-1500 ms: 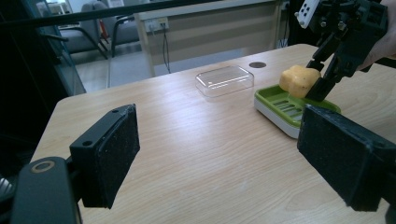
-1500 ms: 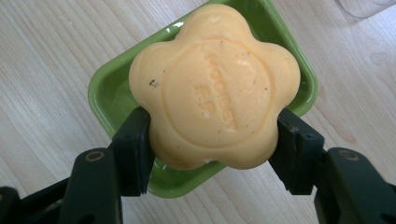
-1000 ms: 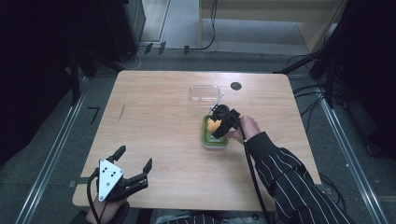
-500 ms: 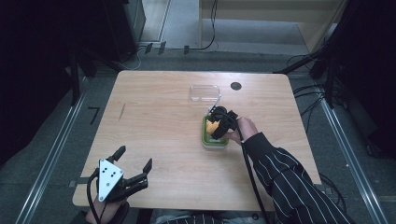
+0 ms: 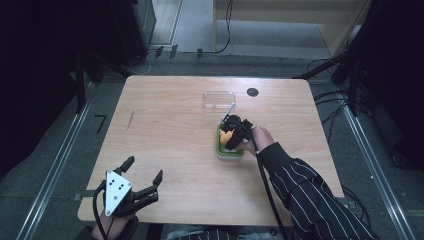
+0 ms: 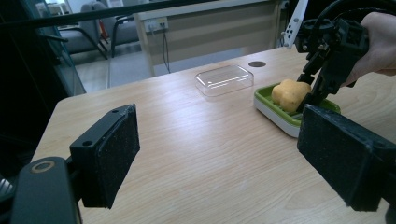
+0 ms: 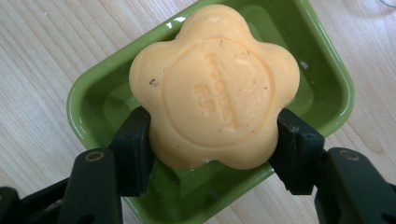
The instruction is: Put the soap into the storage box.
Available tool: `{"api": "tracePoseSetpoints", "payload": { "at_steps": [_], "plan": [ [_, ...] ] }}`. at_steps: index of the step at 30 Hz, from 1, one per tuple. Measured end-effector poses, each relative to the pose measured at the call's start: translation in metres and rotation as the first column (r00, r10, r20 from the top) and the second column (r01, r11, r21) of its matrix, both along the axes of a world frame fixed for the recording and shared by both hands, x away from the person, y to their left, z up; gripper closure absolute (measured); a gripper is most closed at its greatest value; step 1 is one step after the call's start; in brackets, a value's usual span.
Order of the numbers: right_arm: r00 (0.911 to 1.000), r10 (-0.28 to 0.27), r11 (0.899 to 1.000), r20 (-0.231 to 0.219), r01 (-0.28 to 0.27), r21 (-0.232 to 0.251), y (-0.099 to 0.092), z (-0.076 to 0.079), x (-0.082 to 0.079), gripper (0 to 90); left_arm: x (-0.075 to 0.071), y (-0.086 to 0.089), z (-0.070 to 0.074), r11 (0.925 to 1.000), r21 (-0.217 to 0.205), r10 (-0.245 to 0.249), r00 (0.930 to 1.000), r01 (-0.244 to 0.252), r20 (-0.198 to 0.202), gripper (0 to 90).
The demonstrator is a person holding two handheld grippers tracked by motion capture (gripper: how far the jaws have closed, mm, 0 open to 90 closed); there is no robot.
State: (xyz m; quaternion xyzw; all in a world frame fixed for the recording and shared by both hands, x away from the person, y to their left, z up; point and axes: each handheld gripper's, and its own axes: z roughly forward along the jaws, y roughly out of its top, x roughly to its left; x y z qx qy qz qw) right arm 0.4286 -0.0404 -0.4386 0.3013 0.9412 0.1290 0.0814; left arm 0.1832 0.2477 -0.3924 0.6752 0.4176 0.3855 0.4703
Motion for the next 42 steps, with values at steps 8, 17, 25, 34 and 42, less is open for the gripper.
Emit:
{"api": "tracePoseSetpoints", "payload": {
  "at_steps": [8,17,25,34,42],
  "plan": [
    [1.0000,-0.006,1.000,-0.001,0.006,0.001,0.001,-0.002,0.000,39.6,0.000,0.000,0.000,1.0000,0.001,0.001,1.0000,-0.001,0.000,13.0],
    [0.9999,-0.015,1.000,-0.005,0.015,-0.010,0.002,-0.006,0.001,39.5,0.000,0.001,0.000,1.0000,-0.003,0.005,1.0000,-0.005,0.001,13.0],
    [0.9998,-0.019,1.000,0.004,0.019,0.002,0.001,-0.005,0.000,38.3,0.000,0.001,0.000,1.0000,-0.003,0.004,1.0000,-0.004,0.001,13.0],
    [0.9997,-0.021,1.000,0.013,0.020,0.017,-0.001,0.003,-0.001,33.8,0.000,0.000,0.000,1.0000,-0.004,0.004,1.0000,-0.004,0.003,13.0],
    [0.9993,-0.025,0.999,0.028,0.025,0.022,-0.004,0.011,-0.005,25.8,0.000,0.001,0.000,1.0000,-0.005,0.005,1.0000,-0.005,0.003,13.0]
  ]
}}
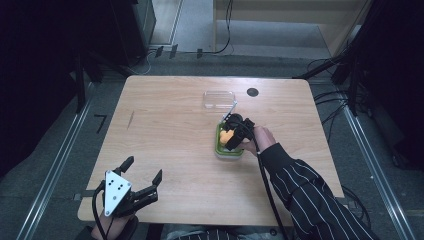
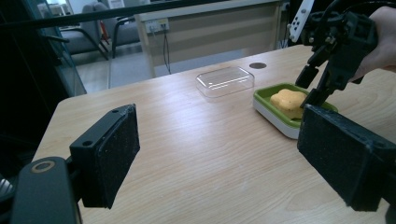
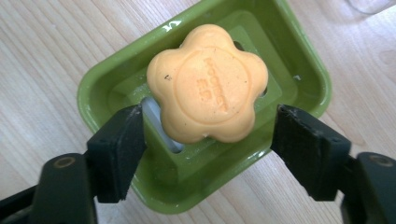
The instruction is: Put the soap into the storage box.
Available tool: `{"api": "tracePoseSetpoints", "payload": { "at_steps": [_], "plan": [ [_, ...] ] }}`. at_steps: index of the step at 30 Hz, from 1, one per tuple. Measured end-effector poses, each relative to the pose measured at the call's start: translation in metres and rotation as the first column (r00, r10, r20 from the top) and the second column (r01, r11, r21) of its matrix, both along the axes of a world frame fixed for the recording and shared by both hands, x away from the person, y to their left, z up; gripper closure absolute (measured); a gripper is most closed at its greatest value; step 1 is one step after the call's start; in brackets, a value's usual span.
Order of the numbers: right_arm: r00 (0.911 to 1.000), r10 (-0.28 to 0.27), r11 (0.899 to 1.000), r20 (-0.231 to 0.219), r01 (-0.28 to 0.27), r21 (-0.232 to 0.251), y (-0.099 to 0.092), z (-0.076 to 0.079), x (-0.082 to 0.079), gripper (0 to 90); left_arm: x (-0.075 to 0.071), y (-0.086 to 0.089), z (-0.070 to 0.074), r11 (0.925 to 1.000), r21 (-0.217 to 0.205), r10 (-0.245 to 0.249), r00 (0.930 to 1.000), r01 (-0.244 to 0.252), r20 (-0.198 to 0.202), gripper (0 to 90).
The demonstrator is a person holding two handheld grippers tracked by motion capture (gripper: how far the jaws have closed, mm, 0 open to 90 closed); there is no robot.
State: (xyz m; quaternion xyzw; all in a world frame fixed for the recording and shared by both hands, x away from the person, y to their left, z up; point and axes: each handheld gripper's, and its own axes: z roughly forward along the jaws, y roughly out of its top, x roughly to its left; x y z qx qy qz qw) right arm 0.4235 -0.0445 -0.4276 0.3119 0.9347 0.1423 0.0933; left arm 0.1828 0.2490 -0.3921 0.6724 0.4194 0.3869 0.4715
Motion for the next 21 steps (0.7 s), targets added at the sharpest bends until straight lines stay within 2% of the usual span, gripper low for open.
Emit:
{"api": "tracePoseSetpoints", "payload": {
  "at_steps": [10,16,21],
  "plan": [
    [0.9999,-0.010,1.000,-0.013,0.011,0.027,-0.011,0.013,-0.009,14.1,0.000,0.000,0.000,1.0000,-0.003,-0.001,1.0000,0.001,0.002,13.0],
    [0.9997,-0.013,0.999,-0.023,0.014,0.031,-0.023,0.017,-0.016,11.7,0.001,0.000,0.000,1.0000,-0.002,0.000,1.0000,0.000,0.002,13.0],
    [0.9988,-0.036,0.999,-0.033,0.037,0.034,-0.039,0.018,-0.023,9.5,0.001,-0.001,0.000,1.0000,-0.002,-0.004,1.0000,0.004,0.002,13.0]
  ]
}}
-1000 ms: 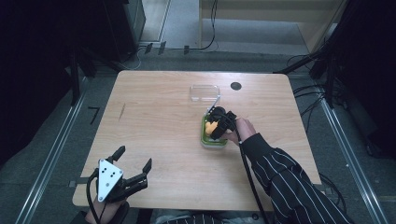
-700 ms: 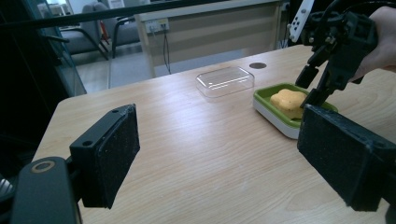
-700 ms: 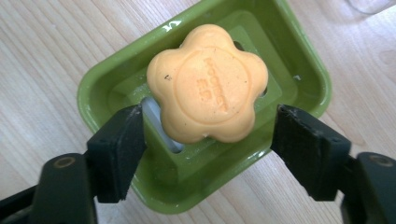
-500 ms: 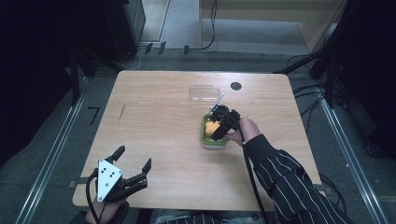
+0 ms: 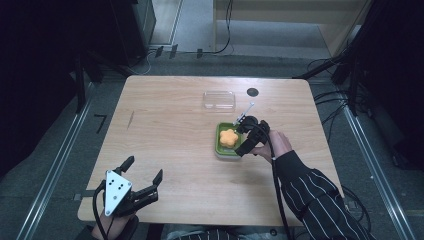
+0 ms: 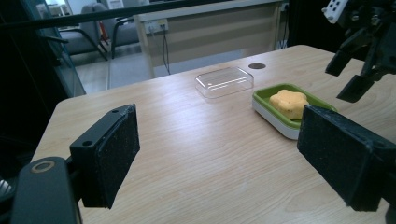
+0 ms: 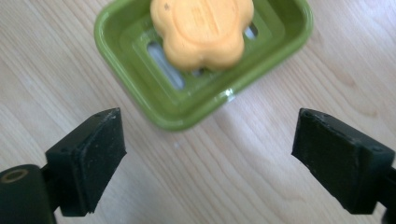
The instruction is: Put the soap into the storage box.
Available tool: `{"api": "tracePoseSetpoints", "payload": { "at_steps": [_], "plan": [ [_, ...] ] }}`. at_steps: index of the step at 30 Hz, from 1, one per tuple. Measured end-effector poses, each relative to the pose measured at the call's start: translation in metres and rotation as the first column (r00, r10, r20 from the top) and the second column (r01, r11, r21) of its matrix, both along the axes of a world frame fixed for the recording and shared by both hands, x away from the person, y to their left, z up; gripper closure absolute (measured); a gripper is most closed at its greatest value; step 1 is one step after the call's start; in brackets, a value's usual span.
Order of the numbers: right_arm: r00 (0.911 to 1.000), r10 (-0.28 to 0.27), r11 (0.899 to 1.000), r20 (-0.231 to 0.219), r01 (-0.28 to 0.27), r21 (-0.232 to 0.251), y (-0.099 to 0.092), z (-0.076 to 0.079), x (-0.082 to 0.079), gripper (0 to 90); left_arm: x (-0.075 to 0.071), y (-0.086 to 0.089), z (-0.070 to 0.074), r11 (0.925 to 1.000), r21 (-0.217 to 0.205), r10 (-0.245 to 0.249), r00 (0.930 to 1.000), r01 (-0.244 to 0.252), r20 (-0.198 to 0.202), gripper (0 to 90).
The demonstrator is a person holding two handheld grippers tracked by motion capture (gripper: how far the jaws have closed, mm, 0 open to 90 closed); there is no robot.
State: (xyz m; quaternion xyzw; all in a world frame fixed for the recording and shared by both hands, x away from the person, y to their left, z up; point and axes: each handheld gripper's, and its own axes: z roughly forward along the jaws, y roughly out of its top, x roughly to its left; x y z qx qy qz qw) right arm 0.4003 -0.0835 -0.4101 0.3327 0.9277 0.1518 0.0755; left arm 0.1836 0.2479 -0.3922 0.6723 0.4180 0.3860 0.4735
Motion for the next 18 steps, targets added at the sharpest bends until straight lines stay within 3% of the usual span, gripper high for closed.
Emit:
{"api": "tracePoseSetpoints", "payload": {
  "at_steps": [18],
  "plan": [
    [0.9983,-0.054,0.998,-0.021,0.054,-0.019,-0.046,-0.004,-0.039,5.3,0.001,-0.001,0.000,1.0000,0.005,-0.006,1.0000,0.006,0.000,13.0]
  ]
}}
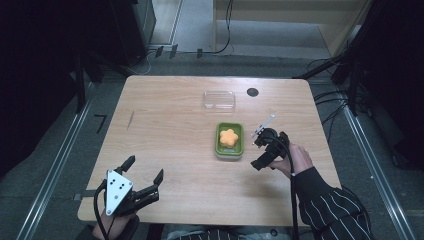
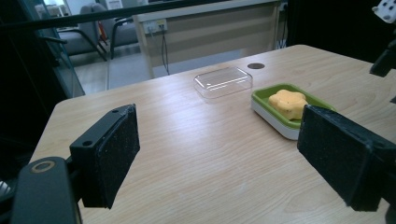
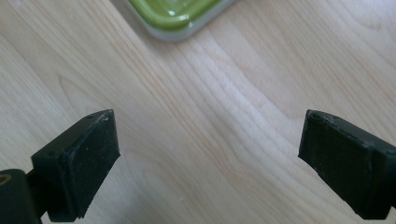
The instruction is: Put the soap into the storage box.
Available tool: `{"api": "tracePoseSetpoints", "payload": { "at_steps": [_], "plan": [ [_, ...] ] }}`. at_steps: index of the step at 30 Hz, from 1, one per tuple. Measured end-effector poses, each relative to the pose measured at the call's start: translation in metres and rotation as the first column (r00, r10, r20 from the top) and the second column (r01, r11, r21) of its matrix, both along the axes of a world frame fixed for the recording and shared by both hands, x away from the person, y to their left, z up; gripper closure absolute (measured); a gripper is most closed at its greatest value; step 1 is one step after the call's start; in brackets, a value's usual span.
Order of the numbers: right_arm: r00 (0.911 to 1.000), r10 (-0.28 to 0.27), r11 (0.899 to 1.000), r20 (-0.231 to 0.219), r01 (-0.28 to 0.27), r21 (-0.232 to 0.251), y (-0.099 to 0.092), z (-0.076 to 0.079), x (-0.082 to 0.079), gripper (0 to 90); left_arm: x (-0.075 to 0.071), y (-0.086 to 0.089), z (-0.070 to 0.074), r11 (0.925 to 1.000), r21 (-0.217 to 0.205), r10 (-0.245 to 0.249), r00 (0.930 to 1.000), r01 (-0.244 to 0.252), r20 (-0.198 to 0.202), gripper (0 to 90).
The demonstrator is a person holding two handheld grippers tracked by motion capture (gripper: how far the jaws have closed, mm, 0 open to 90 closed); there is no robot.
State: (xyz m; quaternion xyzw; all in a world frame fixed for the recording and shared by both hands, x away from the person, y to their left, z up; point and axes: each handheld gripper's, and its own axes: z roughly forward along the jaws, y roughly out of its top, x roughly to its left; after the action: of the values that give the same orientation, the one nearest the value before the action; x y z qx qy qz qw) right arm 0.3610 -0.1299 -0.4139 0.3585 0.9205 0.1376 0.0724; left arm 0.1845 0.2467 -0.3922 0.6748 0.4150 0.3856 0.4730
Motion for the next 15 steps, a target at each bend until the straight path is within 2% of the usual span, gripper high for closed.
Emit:
{"api": "tracePoseSetpoints", "payload": {
  "at_steps": [6,15],
  "plan": [
    [0.9998,-0.018,1.000,-0.012,0.017,-0.006,-0.014,-0.006,-0.012,5.4,0.000,-0.001,0.000,1.0000,0.000,0.001,1.0000,-0.001,0.001,13.0],
    [0.9982,-0.043,0.998,-0.041,0.041,-0.042,-0.034,-0.020,-0.031,5.3,0.001,-0.001,0.000,1.0000,0.004,-0.001,1.0000,0.001,0.000,13.0]
  ]
}}
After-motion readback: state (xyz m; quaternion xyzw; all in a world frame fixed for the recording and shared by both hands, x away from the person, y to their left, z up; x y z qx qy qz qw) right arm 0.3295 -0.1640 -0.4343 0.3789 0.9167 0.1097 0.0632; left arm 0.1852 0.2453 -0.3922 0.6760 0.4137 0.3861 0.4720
